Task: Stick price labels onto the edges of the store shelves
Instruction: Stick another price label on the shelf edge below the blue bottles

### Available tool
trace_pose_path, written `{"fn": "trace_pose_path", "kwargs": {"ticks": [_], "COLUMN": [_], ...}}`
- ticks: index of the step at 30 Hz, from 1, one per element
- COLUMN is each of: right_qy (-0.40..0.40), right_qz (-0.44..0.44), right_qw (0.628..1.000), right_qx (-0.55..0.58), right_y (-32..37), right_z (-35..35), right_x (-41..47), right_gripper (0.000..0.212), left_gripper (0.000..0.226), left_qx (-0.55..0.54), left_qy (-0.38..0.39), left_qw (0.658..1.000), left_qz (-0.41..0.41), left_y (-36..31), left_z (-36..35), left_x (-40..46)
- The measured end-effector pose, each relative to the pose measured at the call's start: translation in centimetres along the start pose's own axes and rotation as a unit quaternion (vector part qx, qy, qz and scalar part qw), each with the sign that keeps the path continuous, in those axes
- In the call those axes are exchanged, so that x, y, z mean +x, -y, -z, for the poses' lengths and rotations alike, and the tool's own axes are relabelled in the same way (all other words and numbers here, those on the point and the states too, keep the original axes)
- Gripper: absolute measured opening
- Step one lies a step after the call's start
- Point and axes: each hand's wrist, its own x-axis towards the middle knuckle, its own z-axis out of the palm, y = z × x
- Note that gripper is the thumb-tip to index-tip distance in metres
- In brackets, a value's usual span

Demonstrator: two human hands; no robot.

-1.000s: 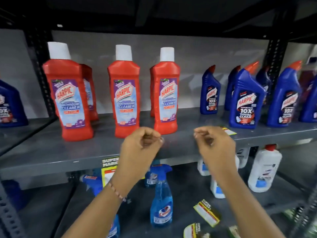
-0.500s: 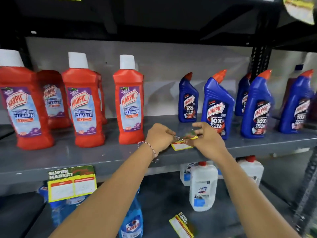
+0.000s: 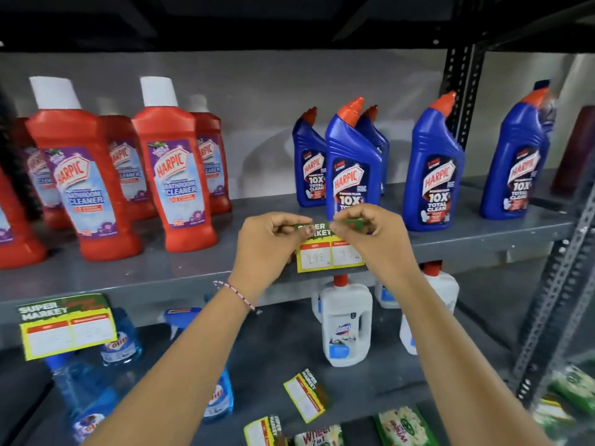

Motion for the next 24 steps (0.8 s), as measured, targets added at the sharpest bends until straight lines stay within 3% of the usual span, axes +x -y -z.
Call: {"fn": "trace_pose_path", "kwargs": {"ticks": [5,13,20,24], "right_qy": [0.001,-0.07,-0.11,-0.156], "right_qz": [0.016,-0.028,-0.032,-0.008], "right_qw": [0.999,0.992,0.989,0.978], "right_qx": [-0.052,-0.102,-0.093,-0.139], "right_y": [-2.4,-7.7,-9.4,-9.8], "right_z": [5.2,13.0,14.4,14.1], "right_x": [-1.4,-2.1,-1.5,-1.3], "right_gripper": [0.016,0.014,0.014,0.015], "left_gripper": [0.007,0.005,0.009,0.019], "left_qx": [0.015,0.042,0.051,0.13], "left_qy": [-0.001,0.015,0.01,0.0], "left_qw": [0.999,0.997,0.996,0.987], "left_qz": [-0.03,-0.07,-0.074,-0.093], "left_y": [-1.2,-1.9,-1.3,-1.3], "left_z": [-6.7,-16.7,-20.0,-20.3], "left_x": [-2.3,-3.5,-2.8,-2.4]}}
